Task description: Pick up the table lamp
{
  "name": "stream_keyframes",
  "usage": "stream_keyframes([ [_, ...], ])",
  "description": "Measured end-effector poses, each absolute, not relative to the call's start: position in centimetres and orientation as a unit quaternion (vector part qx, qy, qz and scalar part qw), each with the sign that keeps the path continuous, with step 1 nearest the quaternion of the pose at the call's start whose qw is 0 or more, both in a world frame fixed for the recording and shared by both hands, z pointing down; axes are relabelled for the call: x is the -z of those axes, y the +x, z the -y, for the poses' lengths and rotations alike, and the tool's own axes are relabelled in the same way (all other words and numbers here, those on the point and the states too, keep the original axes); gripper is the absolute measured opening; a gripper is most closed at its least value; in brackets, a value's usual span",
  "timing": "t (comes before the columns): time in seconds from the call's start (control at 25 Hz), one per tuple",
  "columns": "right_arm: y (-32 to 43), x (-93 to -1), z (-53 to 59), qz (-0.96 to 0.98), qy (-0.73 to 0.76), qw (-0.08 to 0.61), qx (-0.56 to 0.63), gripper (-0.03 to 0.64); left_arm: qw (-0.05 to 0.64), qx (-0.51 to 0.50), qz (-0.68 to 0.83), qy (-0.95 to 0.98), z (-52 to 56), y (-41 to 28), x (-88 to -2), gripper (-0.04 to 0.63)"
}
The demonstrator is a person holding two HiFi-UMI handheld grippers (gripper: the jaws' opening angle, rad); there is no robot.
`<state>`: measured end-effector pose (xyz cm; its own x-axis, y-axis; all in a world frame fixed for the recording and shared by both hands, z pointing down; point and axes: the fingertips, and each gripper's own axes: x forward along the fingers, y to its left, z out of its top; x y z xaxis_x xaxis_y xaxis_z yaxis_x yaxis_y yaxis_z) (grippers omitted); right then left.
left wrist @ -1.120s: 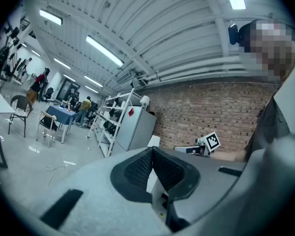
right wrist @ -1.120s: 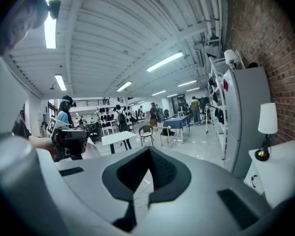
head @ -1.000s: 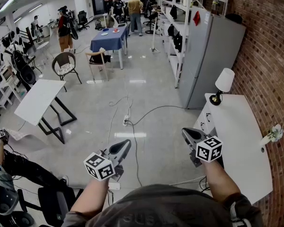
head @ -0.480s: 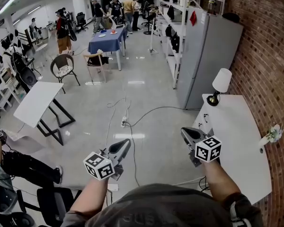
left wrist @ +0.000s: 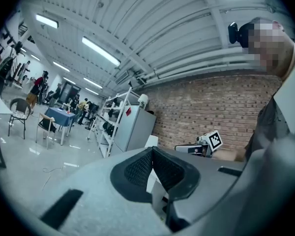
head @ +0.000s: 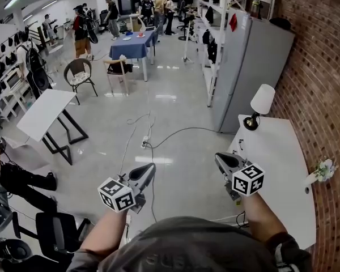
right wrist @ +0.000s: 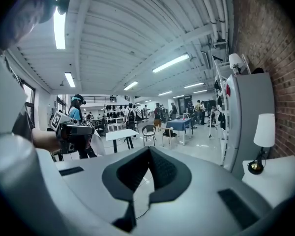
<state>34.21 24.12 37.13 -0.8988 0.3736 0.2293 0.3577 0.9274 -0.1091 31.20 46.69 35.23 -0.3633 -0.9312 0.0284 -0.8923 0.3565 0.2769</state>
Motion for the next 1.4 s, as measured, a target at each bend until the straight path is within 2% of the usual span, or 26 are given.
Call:
stream_keyframes([
  [0.32,34.7,-39.0,-20.4,0.969,-0.205,0.132,-0.043,-0.006,0.103,0.104,0.828,0.542,-43.4,32.7,-36.7,0.003],
  [0.64,29.8,-40.8,-19.7,0.968,-0.201,0.140,-0.049,-0.006,0.103,0.113,0.825,0.545,-42.8,27.1,-37.7,0.003],
  [0.84,23.9,-42.0,-19.9,0.972,-0.177,0.145,-0.049,-0.006,0.109,0.117,0.804,0.572,-42.6,20.0,-39.3,0.003],
  [1.4,-1.7,-39.5,-25.7,0.982,-0.131,0.123,-0.064,-0.006,0.111,0.081,0.758,0.638,-46.1,-7.8,-37.9,0.003],
])
